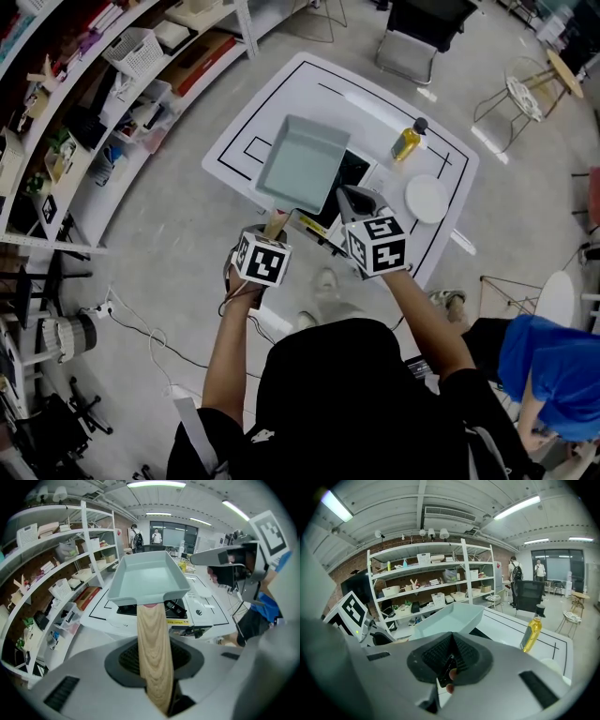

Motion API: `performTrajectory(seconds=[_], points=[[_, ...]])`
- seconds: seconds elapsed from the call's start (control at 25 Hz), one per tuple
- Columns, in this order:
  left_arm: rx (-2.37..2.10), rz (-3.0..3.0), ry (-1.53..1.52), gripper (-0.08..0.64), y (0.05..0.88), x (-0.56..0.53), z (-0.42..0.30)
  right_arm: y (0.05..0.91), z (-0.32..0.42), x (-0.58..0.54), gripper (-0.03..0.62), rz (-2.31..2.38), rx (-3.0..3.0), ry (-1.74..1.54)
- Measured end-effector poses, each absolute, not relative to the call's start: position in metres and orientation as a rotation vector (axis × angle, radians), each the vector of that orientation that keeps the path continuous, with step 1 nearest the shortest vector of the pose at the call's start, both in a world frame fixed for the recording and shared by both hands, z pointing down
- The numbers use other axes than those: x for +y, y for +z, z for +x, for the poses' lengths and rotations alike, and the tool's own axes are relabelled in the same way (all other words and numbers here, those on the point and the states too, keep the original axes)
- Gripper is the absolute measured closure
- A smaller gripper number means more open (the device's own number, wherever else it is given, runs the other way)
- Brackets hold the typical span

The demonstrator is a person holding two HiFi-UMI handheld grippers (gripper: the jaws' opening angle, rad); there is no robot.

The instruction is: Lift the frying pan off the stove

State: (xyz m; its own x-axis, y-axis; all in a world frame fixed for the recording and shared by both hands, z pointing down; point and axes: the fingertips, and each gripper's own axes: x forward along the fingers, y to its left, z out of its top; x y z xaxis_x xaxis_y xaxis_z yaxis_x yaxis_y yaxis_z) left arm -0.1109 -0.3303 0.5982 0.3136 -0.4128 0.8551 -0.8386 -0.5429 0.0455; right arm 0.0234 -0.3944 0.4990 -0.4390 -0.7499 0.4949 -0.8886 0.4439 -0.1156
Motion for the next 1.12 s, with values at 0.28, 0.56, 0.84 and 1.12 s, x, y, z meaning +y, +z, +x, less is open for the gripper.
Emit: performTrajectory(seconds=[0.28, 0.56, 0.84, 1.12], points=[[-1.139, 2.102, 1.102, 0.454, 0.583, -0.31, -0.116, 0.489, 0.021, -0.37, 0.591, 1.407, -2.335, 0.49], [-1.159, 2.118, 1.063, 0.453, 0.573, -0.285, -0.12, 0.479, 0.016, -0.343, 0.591, 1.417, -2.351, 0.458], [-1.195, 2.133, 1.059, 0.453, 0.566, -0.254, -0.127, 0.471, 0.009, -0.311, 0.591, 1.423, -2.362, 0.43], [-1.22, 2.139, 1.048, 0.454, 0.558, -0.22, -0.137, 0.464, 0.0, -0.276, 0.591, 1.426, -2.37, 0.406]])
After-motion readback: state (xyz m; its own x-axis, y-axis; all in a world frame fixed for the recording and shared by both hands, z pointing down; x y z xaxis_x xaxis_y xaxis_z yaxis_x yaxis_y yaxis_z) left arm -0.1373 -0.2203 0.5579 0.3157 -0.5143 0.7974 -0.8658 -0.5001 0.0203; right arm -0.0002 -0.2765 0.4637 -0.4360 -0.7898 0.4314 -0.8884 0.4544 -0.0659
